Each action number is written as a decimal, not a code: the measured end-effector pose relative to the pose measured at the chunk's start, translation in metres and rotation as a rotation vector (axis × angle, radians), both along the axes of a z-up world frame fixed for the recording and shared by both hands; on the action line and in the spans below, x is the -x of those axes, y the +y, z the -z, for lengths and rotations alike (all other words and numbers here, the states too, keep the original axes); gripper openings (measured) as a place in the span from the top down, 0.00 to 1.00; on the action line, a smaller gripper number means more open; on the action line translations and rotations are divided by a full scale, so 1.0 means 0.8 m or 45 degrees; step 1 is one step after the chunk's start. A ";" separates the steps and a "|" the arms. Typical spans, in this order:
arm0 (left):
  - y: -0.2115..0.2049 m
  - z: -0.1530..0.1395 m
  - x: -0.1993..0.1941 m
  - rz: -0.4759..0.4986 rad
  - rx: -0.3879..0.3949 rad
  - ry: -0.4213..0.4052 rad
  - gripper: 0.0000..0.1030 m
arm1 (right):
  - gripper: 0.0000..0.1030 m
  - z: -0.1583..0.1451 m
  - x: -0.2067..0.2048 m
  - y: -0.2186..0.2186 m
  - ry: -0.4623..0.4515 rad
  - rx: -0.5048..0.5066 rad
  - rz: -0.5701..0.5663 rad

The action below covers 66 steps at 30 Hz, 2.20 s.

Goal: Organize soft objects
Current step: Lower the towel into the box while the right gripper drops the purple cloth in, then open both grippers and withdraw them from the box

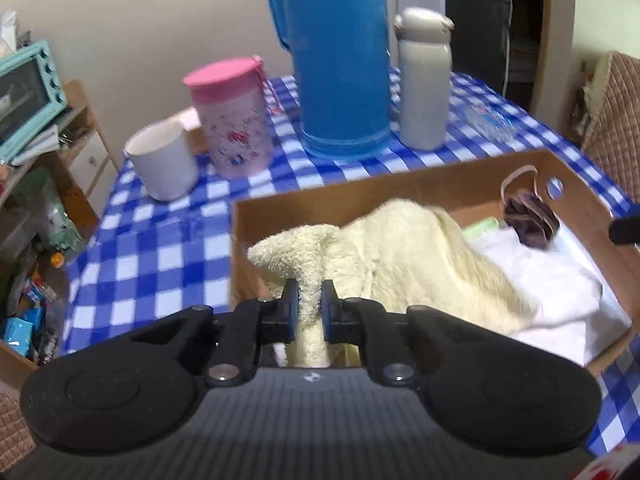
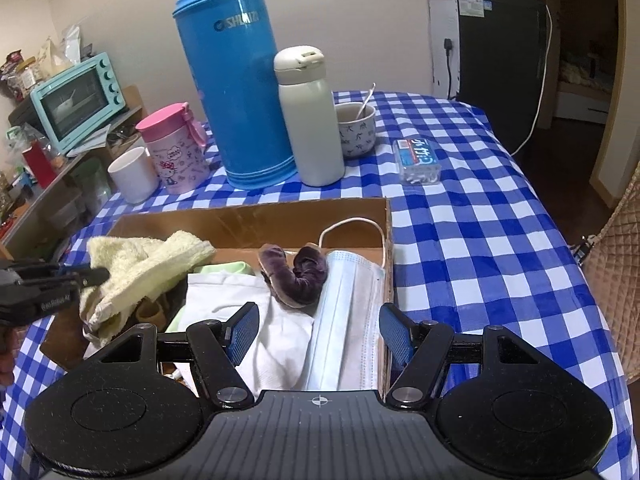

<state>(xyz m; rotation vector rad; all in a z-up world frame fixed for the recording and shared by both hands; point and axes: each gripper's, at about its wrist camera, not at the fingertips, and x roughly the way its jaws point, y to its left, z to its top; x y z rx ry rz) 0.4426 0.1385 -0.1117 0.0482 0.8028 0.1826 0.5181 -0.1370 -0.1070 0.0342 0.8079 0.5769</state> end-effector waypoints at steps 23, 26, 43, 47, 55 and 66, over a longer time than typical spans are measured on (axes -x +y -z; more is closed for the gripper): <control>-0.043 -0.068 0.081 -0.079 0.058 -0.013 0.53 | 0.35 -0.030 0.053 -0.018 0.019 -0.074 -0.066; -0.062 -0.087 0.108 -0.092 0.076 -0.029 0.48 | 0.35 -0.042 0.075 -0.026 -0.007 -0.072 -0.096; -0.178 -0.149 0.270 -0.219 0.099 -0.052 0.45 | 0.35 -0.083 0.218 -0.101 -0.017 -0.163 -0.250; -0.190 -0.155 0.304 -0.214 0.108 -0.041 0.45 | 0.35 -0.089 0.254 -0.104 0.023 -0.141 -0.262; -0.190 -0.164 0.379 -0.204 0.128 -0.029 0.45 | 0.35 -0.099 0.321 -0.108 0.084 -0.158 -0.166; -0.199 -0.160 0.469 -0.107 0.155 0.024 0.45 | 0.35 -0.106 0.427 -0.111 0.095 -0.091 -0.083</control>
